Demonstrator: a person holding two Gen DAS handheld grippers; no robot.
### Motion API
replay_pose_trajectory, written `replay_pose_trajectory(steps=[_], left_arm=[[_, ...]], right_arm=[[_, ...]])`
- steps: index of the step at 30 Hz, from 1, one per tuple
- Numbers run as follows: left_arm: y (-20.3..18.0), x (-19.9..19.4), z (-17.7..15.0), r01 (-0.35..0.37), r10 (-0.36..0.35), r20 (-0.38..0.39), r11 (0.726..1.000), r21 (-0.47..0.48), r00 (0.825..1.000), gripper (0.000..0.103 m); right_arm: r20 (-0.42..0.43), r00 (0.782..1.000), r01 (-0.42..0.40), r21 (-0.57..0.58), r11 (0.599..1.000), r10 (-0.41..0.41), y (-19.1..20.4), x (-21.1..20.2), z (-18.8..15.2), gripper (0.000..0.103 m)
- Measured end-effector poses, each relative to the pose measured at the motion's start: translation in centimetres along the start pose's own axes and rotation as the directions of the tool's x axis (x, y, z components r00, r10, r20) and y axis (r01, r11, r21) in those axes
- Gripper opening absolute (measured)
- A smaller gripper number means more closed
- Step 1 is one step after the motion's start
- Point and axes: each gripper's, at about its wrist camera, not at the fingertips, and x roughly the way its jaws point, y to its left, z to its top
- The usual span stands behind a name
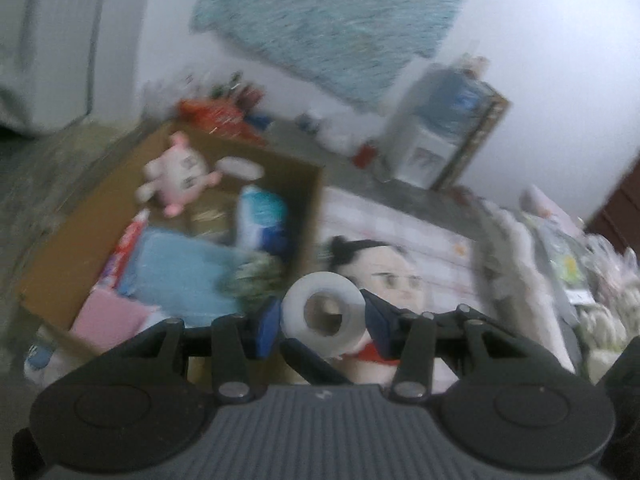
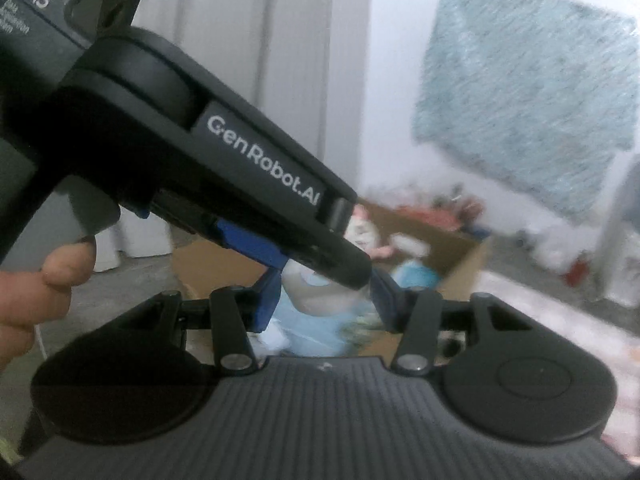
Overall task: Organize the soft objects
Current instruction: 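Carry the tape roll over the box with the left tool, then open the left tool to drop the tape roll into the box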
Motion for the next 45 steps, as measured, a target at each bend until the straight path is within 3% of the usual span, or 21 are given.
replay_pose_trajectory(steps=[4, 9, 11, 17, 21, 31, 38, 41, 45], left_arm=[[4.8, 3.2, 0.9, 0.009, -0.020, -0.097, 0.993, -0.120, 0.995, 0.044], [8.3, 7.3, 0.8, 0.037, -0.082, -0.206, 0.976, -0.214, 0.975, 0.035], [9.1, 8.5, 0.7, 0.057, -0.116, -0.237, 0.968, -0.244, 0.965, 0.023], [10.5, 11.0, -0.9, 0.042, -0.141, -0.312, 0.952, -0.304, 0.940, 0.022], [10.8, 11.5, -1.2, 0.023, -0.129, -0.319, 0.949, -0.316, 0.939, 0.025], [10.4, 10.3, -0.3, 0.019, -0.089, -0.263, 0.966, -0.256, 0.961, 0.036], [9.9, 10.9, 0.4, 0.028, -0.092, -0.274, 0.973, -0.229, 0.957, 0.040], [10.0, 11.7, 1.2, 0.076, -0.158, -0.272, 0.955, -0.288, 0.949, 0.049], [10.8, 13.9, 1.7, 0.141, -0.287, -0.253, 0.870, -0.472, 0.924, 0.057]], right_arm=[[-0.095, 0.993, -0.063, 0.031, 0.998, 0.066, 0.1, 4.4, -0.1, 0.049], [-0.226, 0.973, -0.045, 0.022, 0.999, 0.049, 0.1, 8.4, -0.9, 0.050], [-0.262, 0.964, -0.042, 0.029, 0.999, 0.048, 0.2, 9.3, -1.2, 0.050], [-0.304, 0.951, -0.054, -0.011, 0.998, 0.048, 0.8, 9.5, -1.8, 0.050], [-0.316, 0.948, -0.060, -0.030, 0.998, 0.048, 0.5, 10.1, -2.4, 0.051], [-0.272, 0.961, -0.050, 0.032, 0.998, 0.056, -1.0, 7.7, -1.6, 0.051], [-0.246, 0.969, -0.016, 0.044, 0.999, 0.026, -1.1, 5.1, -1.3, 0.051], [-0.227, 0.974, 0.004, 0.069, 0.998, 0.012, -1.7, 4.0, -1.4, 0.051], [-0.205, 0.979, 0.043, 0.115, 0.993, -0.018, -3.0, 2.7, -1.9, 0.051]])
